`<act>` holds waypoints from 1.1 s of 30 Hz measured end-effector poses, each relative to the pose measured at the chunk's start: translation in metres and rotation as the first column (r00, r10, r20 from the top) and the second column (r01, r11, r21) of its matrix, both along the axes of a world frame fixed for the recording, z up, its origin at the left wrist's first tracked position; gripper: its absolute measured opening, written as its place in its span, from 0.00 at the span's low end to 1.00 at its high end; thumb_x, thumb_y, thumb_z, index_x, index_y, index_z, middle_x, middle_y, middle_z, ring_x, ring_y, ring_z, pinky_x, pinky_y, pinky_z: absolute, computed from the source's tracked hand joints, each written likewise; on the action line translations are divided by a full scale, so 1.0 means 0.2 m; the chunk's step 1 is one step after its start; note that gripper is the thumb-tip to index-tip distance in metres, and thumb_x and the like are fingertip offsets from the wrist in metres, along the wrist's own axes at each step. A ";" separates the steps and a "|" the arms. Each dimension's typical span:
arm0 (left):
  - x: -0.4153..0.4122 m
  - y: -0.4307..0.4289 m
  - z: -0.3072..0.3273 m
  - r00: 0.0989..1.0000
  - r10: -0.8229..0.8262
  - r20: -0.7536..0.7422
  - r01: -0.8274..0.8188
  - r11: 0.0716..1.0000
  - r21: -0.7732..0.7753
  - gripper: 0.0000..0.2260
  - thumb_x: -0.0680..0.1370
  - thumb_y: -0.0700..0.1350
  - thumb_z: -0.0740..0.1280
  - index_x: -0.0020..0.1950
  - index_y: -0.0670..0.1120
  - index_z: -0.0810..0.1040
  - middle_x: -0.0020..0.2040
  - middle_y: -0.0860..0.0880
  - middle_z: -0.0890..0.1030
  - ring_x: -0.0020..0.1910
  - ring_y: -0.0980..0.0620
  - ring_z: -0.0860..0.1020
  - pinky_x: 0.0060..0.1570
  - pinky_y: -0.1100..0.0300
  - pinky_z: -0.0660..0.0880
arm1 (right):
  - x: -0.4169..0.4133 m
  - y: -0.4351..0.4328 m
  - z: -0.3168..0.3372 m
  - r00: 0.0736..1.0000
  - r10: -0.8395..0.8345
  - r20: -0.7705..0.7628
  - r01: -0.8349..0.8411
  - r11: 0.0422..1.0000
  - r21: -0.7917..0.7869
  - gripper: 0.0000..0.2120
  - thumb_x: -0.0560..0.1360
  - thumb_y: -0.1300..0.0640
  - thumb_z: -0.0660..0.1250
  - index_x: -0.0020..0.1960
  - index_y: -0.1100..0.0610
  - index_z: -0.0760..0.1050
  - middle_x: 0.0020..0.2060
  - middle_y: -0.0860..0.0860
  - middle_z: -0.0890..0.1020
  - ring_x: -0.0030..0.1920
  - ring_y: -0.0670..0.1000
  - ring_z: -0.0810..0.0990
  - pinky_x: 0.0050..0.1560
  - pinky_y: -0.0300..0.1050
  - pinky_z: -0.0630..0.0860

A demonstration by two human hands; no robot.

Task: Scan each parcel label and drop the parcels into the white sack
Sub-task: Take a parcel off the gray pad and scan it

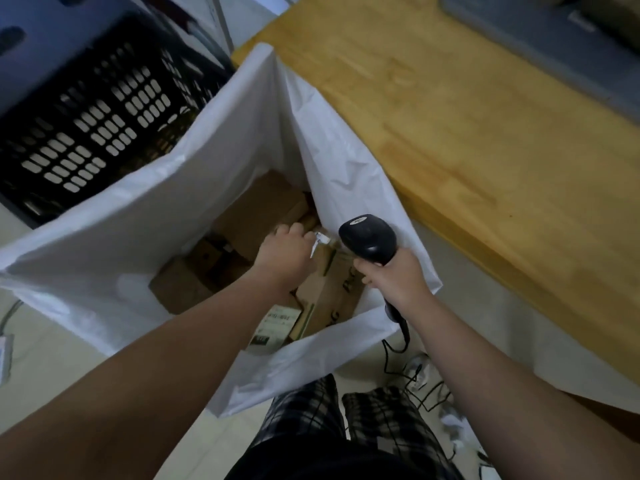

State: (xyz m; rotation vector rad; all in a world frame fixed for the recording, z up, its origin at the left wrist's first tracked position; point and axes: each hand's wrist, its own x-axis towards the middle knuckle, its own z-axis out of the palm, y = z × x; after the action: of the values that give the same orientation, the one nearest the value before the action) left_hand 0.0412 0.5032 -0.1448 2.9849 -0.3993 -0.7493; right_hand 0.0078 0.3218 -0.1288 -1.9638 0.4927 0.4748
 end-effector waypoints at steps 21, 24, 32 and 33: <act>0.62 -1.66 0.75 0.840 -0.331 0.429 0.453 0.863 -0.222 0.20 0.82 0.52 0.58 0.71 0.46 0.67 0.67 0.46 0.70 0.65 0.45 0.69 0.60 0.52 0.70 | 0.29 -1.60 0.77 0.800 -0.523 0.294 0.536 0.843 0.038 0.05 0.73 0.61 0.70 0.43 0.62 0.78 0.34 0.55 0.78 0.30 0.49 0.77 0.37 0.43 0.75; 0.69 -1.81 0.81 0.847 -0.304 0.436 0.437 0.865 -0.245 0.20 0.81 0.52 0.59 0.72 0.46 0.66 0.68 0.46 0.70 0.66 0.45 0.68 0.61 0.52 0.70 | 0.34 -1.79 0.82 0.772 -0.537 0.340 0.562 0.827 0.029 0.05 0.73 0.60 0.70 0.45 0.63 0.78 0.35 0.57 0.78 0.30 0.48 0.77 0.36 0.40 0.74; 0.99 -2.04 0.84 0.889 -0.222 0.400 0.350 0.893 -0.284 0.20 0.81 0.52 0.60 0.71 0.46 0.67 0.66 0.46 0.70 0.65 0.45 0.69 0.60 0.52 0.71 | 0.63 -2.10 0.89 0.758 -0.421 0.499 0.497 0.868 -0.022 0.12 0.71 0.60 0.71 0.39 0.57 0.66 0.30 0.51 0.69 0.33 0.51 0.70 0.36 0.45 0.66; 1.05 -2.05 0.83 0.898 -0.206 0.388 0.334 0.894 -0.299 0.20 0.81 0.52 0.60 0.71 0.46 0.67 0.66 0.46 0.70 0.65 0.45 0.68 0.60 0.51 0.71 | 0.69 -2.12 0.90 0.765 -0.395 0.508 0.475 0.880 -0.031 0.12 0.71 0.59 0.71 0.42 0.55 0.66 0.31 0.50 0.69 0.32 0.49 0.69 0.35 0.44 0.66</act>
State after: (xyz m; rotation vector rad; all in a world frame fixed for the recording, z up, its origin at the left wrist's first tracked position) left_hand 0.2514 0.0927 0.0218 2.7246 -0.8862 -0.1201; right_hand 0.1465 -0.1026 0.0515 -1.9394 0.6473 -0.3726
